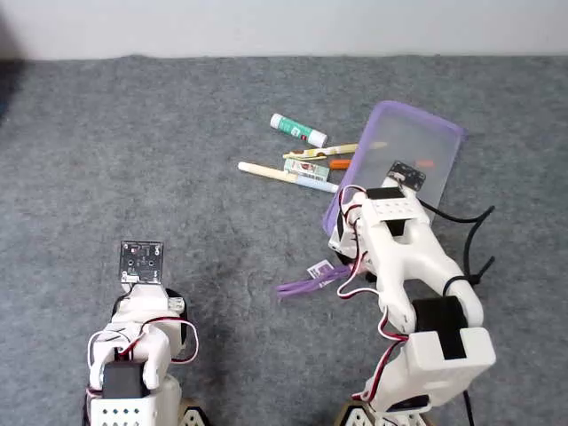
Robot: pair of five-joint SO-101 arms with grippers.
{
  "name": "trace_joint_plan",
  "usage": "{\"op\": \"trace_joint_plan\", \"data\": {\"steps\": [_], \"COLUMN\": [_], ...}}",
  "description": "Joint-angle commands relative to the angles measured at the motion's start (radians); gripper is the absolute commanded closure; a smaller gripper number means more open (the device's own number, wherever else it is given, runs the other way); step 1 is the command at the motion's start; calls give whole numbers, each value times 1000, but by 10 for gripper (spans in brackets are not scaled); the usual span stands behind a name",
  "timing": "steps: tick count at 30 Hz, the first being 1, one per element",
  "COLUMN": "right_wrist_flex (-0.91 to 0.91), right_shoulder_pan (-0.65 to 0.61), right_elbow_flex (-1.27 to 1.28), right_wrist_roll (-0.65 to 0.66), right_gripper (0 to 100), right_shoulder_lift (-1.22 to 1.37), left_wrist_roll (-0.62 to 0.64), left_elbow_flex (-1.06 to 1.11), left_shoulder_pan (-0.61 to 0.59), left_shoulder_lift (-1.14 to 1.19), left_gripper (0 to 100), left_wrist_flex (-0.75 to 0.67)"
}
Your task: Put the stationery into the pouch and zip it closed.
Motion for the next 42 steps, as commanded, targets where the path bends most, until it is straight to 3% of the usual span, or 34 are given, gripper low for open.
{"op": "trace_joint_plan", "data": {"steps": [1,5,9,14,19,24,34,42], "right_wrist_flex": [42,54,54,56,183,294,294,277], "right_shoulder_pan": [36,38,39,44,51,53,47,51], "right_elbow_flex": [5,5,5,5,-43,-69,-68,-71], "right_wrist_roll": [-2,-2,-2,12,157,290,540,580], "right_gripper": [824,835,991,991,991,991,991,991], "right_shoulder_lift": [1,-2,-2,-4,-53,-249,-746,-938], "left_wrist_roll": [5,5,5,5,5,5,5,5], "left_elbow_flex": [-8,-8,-8,-8,-8,-8,-8,-8], "left_shoulder_pan": [-5,-5,-5,-5,-5,-5,-5,-5], "left_shoulder_lift": [-12,-12,-12,-12,-12,-12,-12,-12], "left_gripper": [985,985,985,985,985,985,985,985], "left_wrist_flex": [5,5,5,5,5,5,5,5]}}
